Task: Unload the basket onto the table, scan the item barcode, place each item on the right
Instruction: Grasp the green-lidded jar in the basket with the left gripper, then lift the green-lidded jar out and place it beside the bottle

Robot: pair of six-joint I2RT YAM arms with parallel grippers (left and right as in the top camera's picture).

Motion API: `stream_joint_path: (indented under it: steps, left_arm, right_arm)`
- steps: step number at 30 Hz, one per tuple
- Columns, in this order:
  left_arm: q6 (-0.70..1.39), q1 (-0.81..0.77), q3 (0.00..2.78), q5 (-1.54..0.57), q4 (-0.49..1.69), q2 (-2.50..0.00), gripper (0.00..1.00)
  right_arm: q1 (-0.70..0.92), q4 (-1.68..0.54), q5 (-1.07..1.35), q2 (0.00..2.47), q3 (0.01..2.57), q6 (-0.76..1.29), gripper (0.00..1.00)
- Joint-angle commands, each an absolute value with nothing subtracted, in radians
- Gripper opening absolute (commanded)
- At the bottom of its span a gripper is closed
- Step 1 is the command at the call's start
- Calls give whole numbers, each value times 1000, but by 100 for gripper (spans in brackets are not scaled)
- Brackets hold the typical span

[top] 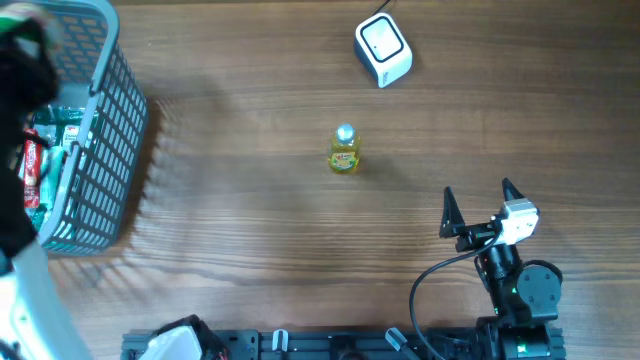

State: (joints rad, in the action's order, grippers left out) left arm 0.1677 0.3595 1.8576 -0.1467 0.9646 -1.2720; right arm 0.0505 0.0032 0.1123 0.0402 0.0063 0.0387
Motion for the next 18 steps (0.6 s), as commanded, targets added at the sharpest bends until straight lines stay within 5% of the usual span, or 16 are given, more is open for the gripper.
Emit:
stream_joint_path:
  steps: [1,8,18]
  left_arm:
    - [189,191,1864,-109,1066,-1256,29]
    - [238,-135,1842,81,1323,-1454,29]
    - [367,-326,1615,84,1145,-1779,25]
  right_arm:
    - [46,7,127,37,5,27,100]
    - [46,7,127,37,5,27,100]
    - [46,7,127,37,5,27,100]
